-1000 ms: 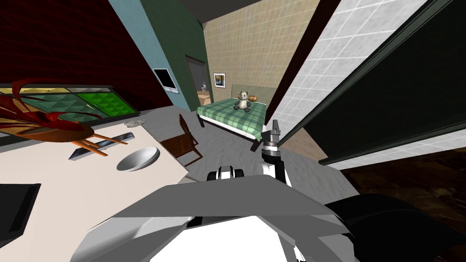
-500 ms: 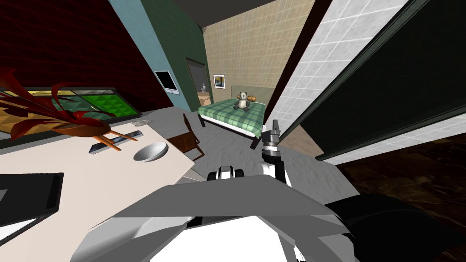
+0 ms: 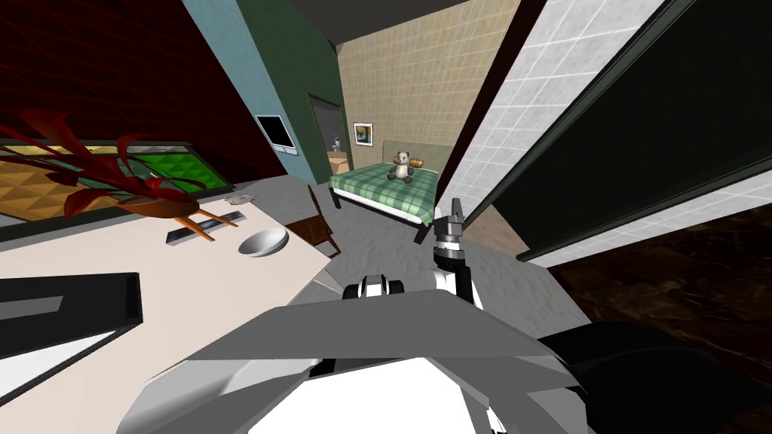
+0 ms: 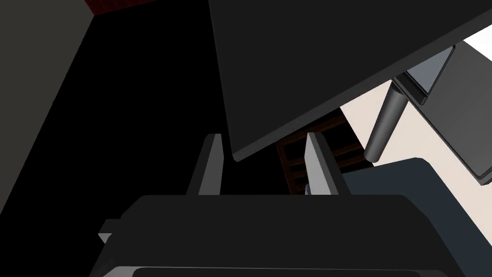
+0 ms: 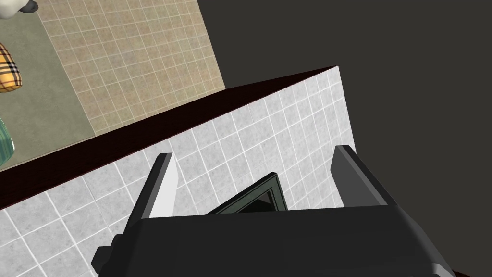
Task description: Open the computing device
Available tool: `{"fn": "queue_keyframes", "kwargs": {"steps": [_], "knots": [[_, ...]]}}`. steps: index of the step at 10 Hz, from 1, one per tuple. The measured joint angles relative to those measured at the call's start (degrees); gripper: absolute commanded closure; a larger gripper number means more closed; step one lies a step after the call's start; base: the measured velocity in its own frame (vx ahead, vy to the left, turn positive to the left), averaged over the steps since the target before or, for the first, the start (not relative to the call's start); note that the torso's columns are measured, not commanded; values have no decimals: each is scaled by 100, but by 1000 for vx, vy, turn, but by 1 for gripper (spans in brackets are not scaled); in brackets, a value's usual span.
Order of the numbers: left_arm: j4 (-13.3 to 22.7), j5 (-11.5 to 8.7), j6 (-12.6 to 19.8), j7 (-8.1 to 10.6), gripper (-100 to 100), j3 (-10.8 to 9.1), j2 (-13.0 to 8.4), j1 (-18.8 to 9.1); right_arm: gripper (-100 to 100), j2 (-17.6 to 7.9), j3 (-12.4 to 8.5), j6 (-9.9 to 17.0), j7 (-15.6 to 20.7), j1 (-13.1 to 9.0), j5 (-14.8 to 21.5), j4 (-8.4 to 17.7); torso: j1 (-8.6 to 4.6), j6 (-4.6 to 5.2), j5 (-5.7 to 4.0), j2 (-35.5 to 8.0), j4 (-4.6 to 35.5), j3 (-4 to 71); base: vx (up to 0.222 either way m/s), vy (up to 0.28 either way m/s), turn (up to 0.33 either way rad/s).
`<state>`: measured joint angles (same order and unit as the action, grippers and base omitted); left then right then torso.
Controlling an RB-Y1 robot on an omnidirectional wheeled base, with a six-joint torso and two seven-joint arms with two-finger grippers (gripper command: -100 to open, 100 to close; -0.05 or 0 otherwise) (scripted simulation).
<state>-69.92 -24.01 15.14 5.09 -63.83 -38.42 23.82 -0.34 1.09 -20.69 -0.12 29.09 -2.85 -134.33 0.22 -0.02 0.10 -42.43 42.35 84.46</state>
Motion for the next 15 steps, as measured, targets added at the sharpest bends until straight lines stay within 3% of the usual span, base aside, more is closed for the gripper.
{"fn": "queue_keyframes", "kwargs": {"steps": [5, 6, 11, 12, 15], "knots": [[184, -477, 171, 397, 100, 61, 97, -298, 0, 0, 0, 0, 0, 1, 0, 0, -20, 16, -9, 26, -9, 19, -101, 50, -3], [186, -488, 191, 415, 100, 64, 106, -300, 0, 0, 0, 0, 0, 2, 0, 0, -37, 7, -20, 35, -10, 25, -90, 72, 8], [364, -896, 98, 787, 100, 181, 507, -829, 0, 0, 0, 0, 0, 0, 0, 0, -22, -3, -12, 12, -5, 10, -157, 94, -18], [361, -1032, 43, 885, -100, 213, 665, -936, 0, 0, 0, 0, 0, 0, 0, 0, -21, 0, -7, 7, -4, 7, -75, 36, -21], [215, -1168, 338, 920, -100, 66, 470, -773, 0, 1, 1, -1, 0, 3, 0, -1, -48, 4, -19, 52, -18, 36, 44, -46, -6]]}}
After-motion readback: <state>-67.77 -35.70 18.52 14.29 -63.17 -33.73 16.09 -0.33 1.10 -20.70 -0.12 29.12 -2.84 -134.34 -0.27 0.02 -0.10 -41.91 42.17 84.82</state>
